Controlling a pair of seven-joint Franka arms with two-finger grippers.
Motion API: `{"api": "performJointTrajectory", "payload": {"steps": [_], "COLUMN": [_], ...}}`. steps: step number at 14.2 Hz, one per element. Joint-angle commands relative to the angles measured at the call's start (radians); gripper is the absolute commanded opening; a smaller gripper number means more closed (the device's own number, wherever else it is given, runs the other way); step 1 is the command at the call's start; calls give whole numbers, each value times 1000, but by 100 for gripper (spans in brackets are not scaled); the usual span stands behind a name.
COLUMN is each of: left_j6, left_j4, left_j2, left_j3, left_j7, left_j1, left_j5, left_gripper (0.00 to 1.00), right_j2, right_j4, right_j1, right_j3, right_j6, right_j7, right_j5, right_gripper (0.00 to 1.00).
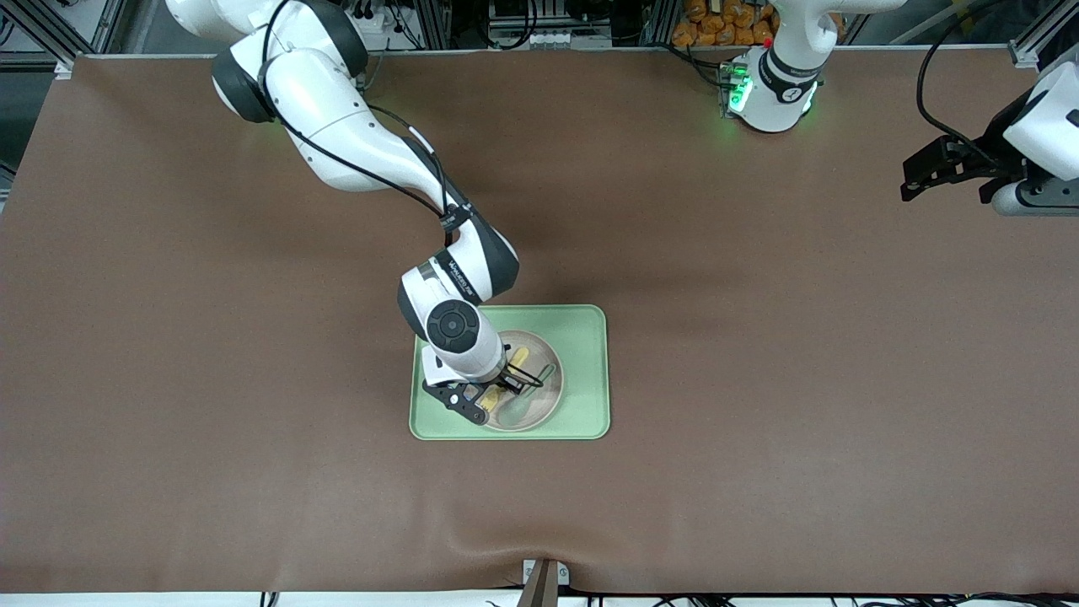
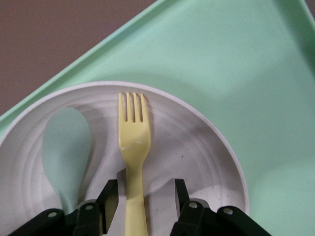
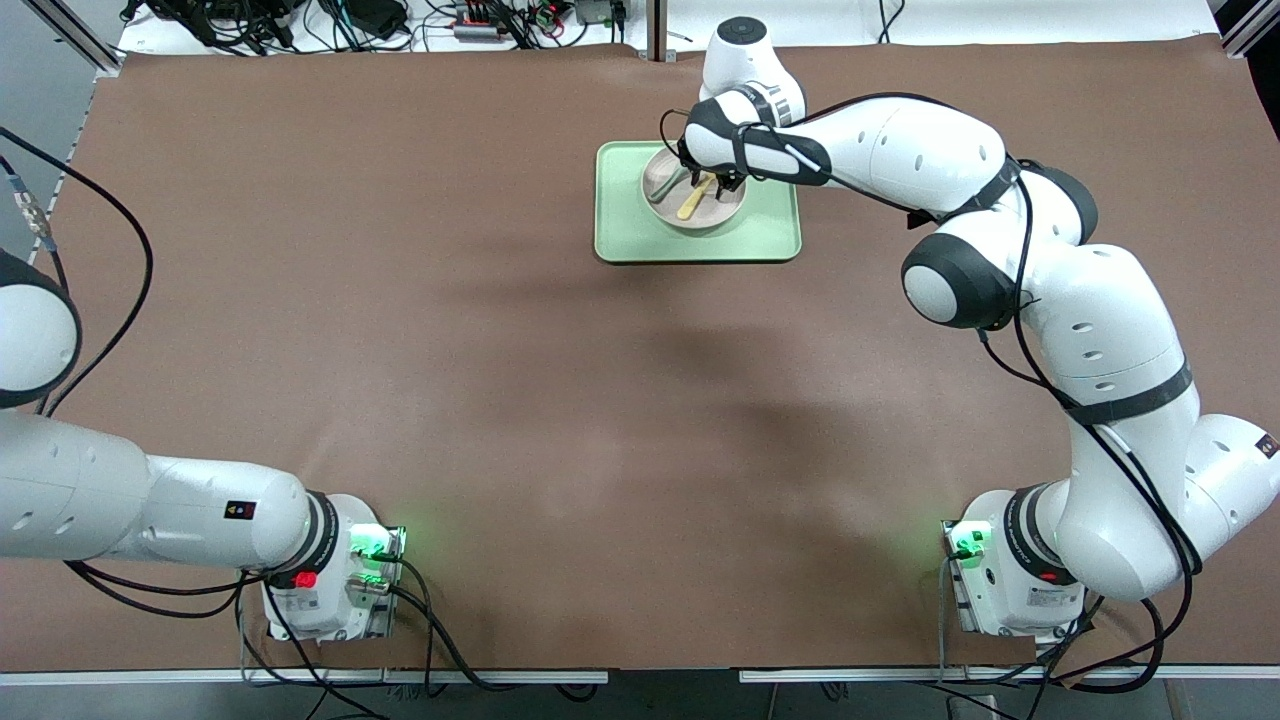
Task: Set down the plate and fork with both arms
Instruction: 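Lower the right gripper over the yellow fork and grasp it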
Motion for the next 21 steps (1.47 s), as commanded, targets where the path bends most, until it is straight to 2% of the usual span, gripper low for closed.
{"api": "performJointTrajectory", "payload": {"steps": [1, 5, 6, 7, 11, 16, 19, 21], "left_j6": [-10, -10, -11, -10, -10, -8, -7, -7], "left_j4": [14, 14, 14, 14, 14, 14, 14, 14], "left_j2": [0, 0, 0, 0, 0, 4, 4, 4], "left_j3": [-1, 0, 0, 0, -1, -3, -3, -4], "left_j7": [1, 4, 4, 6, 9, 9, 9, 9], "left_j1": [9, 9, 9, 9, 7, 3, 3, 4], "left_j5": [-5, -5, -3, -3, -2, -2, -2, -2], "left_gripper": [100, 100, 100, 100, 100, 100, 100, 100], "right_j2": [32, 41, 42, 42, 41, 21, -23, -48], "right_j4": [51, 53, 53, 53, 53, 88, 117, 117], "right_j1": [12, 12, 12, 12, 8, -5, -35, -58], "right_j3": [-8, -8, -8, -8, -7, 4, 70, 81], "right_j6": [-10, 4, 8, 14, 8, -70, -116, -119], "right_j7": [16, 16, 16, 15, 12, 13, 23, 9], "right_j5": [4, 4, 4, 2, 4, 12, 12, 12], "right_gripper": [54, 41, 36, 22, 0, 0, 0, 0]}}
